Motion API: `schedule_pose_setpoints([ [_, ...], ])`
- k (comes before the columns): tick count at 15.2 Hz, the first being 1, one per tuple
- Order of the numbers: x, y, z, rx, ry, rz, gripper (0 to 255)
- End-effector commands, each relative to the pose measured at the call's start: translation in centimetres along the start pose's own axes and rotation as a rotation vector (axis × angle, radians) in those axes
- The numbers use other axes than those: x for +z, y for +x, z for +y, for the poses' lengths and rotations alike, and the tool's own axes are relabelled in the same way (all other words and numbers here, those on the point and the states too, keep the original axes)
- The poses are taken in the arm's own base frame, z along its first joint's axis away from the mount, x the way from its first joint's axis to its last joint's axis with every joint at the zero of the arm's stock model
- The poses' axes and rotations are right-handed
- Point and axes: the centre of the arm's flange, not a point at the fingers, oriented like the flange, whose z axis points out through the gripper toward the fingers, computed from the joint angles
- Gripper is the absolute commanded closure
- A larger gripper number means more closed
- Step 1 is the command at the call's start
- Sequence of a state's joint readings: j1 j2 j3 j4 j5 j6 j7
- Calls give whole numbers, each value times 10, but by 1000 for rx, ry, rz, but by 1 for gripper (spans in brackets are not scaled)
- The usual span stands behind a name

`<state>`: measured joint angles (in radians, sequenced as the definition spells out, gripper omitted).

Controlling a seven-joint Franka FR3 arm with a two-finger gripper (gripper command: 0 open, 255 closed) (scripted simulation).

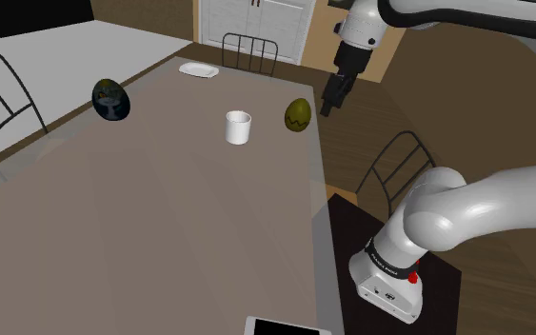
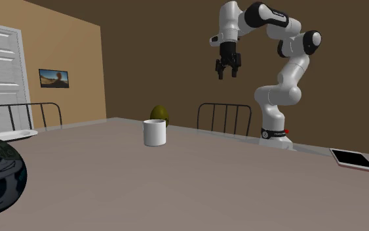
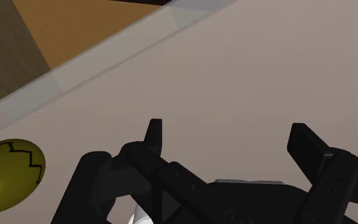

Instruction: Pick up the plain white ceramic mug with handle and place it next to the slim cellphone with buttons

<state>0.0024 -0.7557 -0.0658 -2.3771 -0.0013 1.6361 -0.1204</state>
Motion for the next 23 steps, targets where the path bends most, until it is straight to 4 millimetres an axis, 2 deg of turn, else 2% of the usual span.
schedule_pose_setpoints([
  [1,0,0,0,0,0,0,0],
  [23,139,258,15,22,-36,-26,0],
])
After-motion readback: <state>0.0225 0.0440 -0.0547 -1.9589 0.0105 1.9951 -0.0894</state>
